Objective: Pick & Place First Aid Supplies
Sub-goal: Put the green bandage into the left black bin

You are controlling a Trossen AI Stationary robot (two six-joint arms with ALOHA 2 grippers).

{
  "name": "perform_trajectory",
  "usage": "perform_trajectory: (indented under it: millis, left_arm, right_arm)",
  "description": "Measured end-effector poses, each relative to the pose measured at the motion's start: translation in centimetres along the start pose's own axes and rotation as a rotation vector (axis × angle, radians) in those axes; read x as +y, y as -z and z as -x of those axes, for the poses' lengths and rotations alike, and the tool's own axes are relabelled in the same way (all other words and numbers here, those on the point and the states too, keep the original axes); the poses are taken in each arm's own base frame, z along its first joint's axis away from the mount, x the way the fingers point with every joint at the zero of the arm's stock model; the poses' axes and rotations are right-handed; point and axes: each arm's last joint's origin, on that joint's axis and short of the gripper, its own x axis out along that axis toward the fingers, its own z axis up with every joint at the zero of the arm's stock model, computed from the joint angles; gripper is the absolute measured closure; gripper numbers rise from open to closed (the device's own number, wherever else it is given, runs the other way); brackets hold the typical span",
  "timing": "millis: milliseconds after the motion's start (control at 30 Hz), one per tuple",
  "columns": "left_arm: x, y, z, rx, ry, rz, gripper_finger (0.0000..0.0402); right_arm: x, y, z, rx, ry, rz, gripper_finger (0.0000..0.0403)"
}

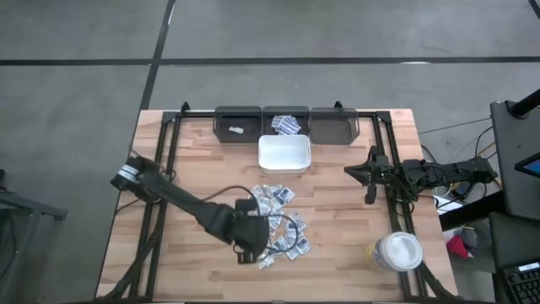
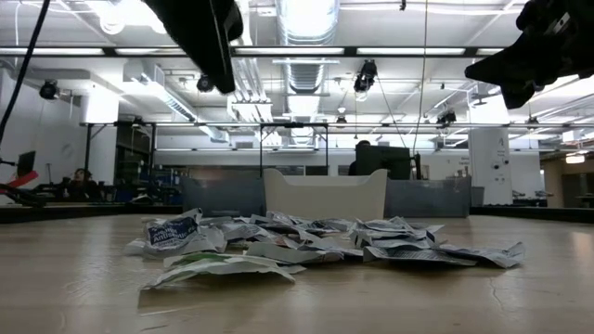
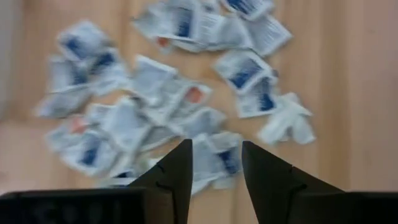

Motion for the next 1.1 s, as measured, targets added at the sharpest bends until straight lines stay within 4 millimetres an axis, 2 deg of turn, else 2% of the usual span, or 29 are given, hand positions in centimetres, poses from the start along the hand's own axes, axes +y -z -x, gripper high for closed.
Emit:
perform_trajectory:
  millis: [300, 600, 700, 1000, 1100]
  left_arm:
    - [-2.9, 0.0, -3.7, 0.014, 0.157, -0.125, 0.0248]
    - [-3.9, 0.8, -7.3, 0.102, 0.188, -0.197, 0.0248]
    - [-3.9, 1.0, -8.0, 0.117, 0.181, -0.198, 0.0248]
    - [-3.9, 1.2, -8.1, 0.122, 0.173, -0.228, 0.025]
    - [-3.6, 1.7, -8.5, 0.147, 0.158, -0.23, 0.025]
  right_arm:
    - [0.0, 0.0, 0.0, 0.001, 0.0, -0.003, 0.0385]
    - [-0.1, 0.3, 0.0, 0.031, 0.007, 0.011, 0.0385]
    - [-0.1, 0.3, 0.0, 0.031, 0.007, 0.011, 0.0385]
    - [-0.1, 0.3, 0.0, 0.033, 0.007, 0.012, 0.0385]
    - [-0.1, 0.3, 0.0, 0.034, 0.007, 0.013, 0.0385]
